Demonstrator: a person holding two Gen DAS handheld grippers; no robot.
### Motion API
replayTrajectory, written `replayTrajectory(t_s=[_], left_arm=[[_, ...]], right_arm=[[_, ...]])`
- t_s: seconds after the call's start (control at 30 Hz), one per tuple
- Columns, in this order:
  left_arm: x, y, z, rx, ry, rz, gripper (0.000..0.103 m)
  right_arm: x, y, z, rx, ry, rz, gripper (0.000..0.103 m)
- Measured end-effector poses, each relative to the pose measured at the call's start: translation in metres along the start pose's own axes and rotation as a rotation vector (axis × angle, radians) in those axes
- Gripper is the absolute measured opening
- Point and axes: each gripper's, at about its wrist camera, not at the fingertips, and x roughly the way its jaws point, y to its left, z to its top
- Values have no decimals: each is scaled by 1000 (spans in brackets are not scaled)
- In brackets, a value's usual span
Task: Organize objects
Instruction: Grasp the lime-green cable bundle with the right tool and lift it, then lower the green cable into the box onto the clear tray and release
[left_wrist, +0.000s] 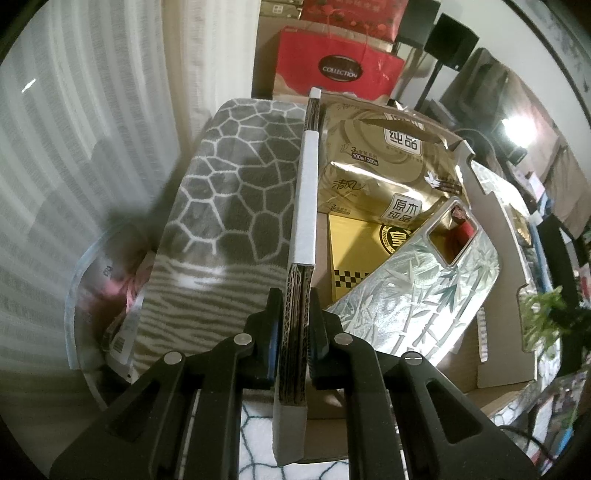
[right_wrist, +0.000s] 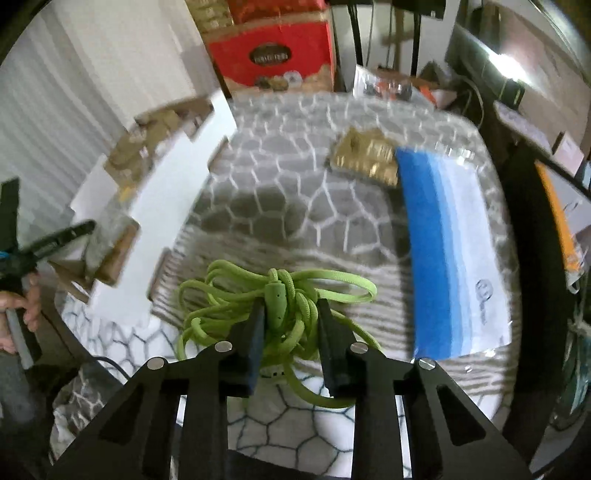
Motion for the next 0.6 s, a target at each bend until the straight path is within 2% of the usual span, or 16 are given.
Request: replayTrajectory(t_s=[0.17, 0.33, 0.43, 0.6], left_arm=[[0, 3, 1, -5, 2, -6, 10], [0, 3, 1, -9, 1, -8, 10], [0, 3, 0, -11, 1, -9, 10], [0, 3, 1, -14, 1, -11, 10]], right_arm=[[-39, 9, 29, 8, -96, 45, 25], [-58, 48, 70, -49, -147, 117, 25], [-47, 83, 92, -124, -134, 136, 25], [-5, 134, 112, -204, -77, 130, 25]])
